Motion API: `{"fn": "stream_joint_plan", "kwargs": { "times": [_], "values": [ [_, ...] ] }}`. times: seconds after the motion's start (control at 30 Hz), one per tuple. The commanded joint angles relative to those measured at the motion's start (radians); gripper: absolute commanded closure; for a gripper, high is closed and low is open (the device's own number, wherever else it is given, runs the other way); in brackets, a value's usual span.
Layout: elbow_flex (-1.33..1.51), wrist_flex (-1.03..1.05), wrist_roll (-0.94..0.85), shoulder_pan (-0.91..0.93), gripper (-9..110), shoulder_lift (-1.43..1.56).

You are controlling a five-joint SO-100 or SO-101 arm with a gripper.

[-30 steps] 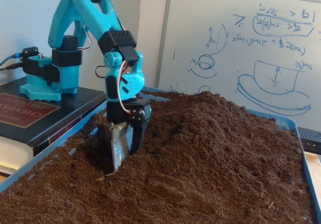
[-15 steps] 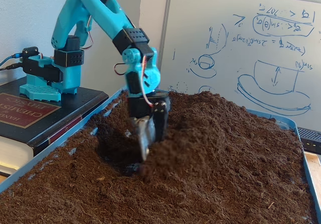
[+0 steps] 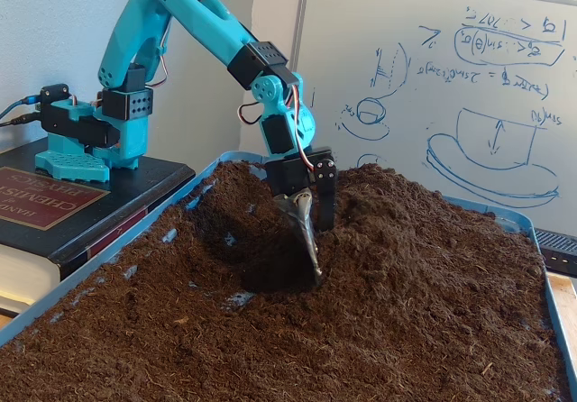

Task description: Build a berm.

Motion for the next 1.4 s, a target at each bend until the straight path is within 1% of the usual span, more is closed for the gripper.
{"fn": "stream_joint_plan", "kwargs": {
  "times": [0.0,0.23,0.4,0.5,0.7,0.87,1.0,1.1,1.2,1.37],
  "values": [
    [-0.081,-0.020,0.003,-0.083,101,0.061],
    [0.003,-0.020,0.021,-0.086,101,0.198],
    [0.141,-0.020,0.020,-0.014,101,0.299],
    [0.219,-0.020,0.020,-0.002,101,0.350],
    [0.334,-0.020,0.023,-0.017,101,0.497],
    [0.322,-0.032,0.023,-0.051,101,0.644],
    [0.259,-0.035,0.023,-0.072,101,0.689],
    [0.140,-0.037,0.051,-0.077,101,0.637],
    [-0.058,-0.037,0.147,-0.081,101,0.468],
    [-0.535,-0.037,0.308,-0.121,101,0.118]
  ]
}}
